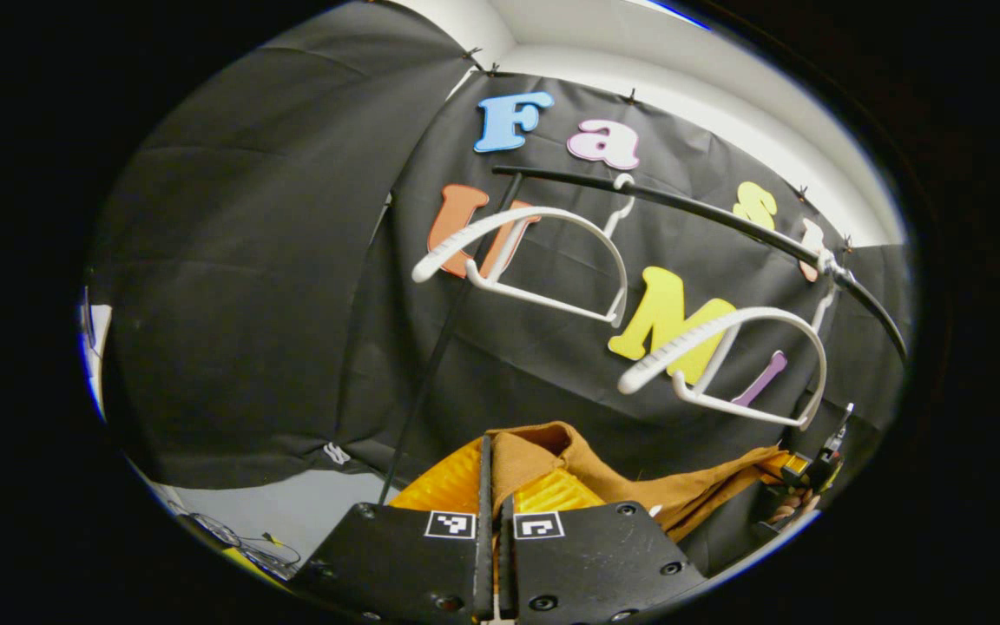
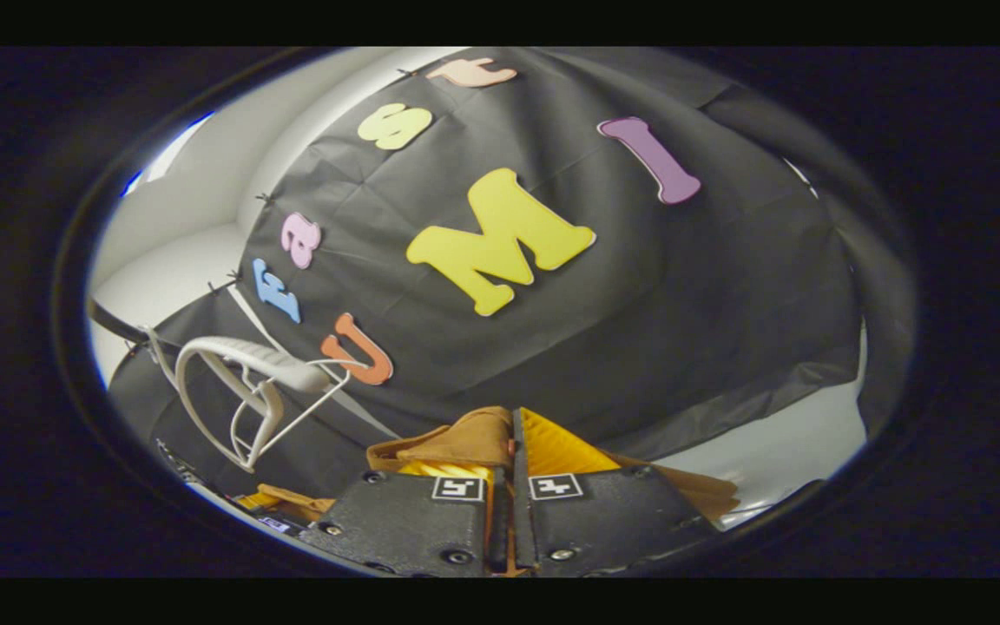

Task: Grasp the clothes on the hanger with both hands and then place them into the laundry hamper below.

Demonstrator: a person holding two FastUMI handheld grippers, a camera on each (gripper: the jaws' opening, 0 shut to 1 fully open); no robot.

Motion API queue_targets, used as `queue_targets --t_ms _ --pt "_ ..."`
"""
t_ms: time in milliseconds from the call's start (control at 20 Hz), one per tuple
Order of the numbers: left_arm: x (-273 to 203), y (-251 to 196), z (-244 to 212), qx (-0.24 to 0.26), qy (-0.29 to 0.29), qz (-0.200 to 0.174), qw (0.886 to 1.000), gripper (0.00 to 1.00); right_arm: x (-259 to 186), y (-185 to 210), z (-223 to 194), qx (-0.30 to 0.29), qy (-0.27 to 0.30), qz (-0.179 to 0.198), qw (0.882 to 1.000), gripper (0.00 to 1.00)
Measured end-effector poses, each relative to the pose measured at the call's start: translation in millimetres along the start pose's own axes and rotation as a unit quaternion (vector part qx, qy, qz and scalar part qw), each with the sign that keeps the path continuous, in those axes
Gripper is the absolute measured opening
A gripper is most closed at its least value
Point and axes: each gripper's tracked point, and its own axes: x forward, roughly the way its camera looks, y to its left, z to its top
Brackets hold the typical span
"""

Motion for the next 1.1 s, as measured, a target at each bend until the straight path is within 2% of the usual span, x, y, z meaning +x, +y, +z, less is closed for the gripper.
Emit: queue_targets --t_ms 50,350,600,650,700,750,1000,1050,1100 --pt "-3 -2 -6 0.004 0.004 -0.005 1.000 0.02 -1 -2 -11 0.000 0.009 -0.003 1.000 0.02" --pt "-12 -18 -26 0.005 0.024 -0.029 0.999 0.02 -15 -2 -60 0.019 0.044 -0.012 0.999 0.01" --pt "-27 -29 -49 0.017 0.045 -0.048 0.998 0.02 -34 6 -98 0.009 0.074 -0.013 0.997 0.01" --pt "-30 -34 -51 0.019 0.048 -0.053 0.997 0.02 -40 11 -104 0.001 0.078 -0.012 0.997 0.06" --pt "-34 -42 -52 0.023 0.050 -0.063 0.996 0.02 -45 14 -107 -0.014 0.081 -0.011 0.997 0.01" --pt "-39 -50 -51 0.026 0.050 -0.073 0.996 0.02 -50 17 -109 -0.032 0.083 -0.012 0.996 0.06" --pt "-57 -90 -46 0.051 0.052 -0.127 0.989 0.02 -78 63 -110 -0.111 0.085 0.021 0.990 0.06" --pt "-61 -101 -45 0.058 0.052 -0.138 0.987 0.02 -82 73 -113 -0.121 0.088 0.033 0.988 0.01" --pt "-66 -111 -43 0.063 0.052 -0.148 0.986 0.02 -86 81 -112 -0.128 0.088 0.039 0.987 0.01"
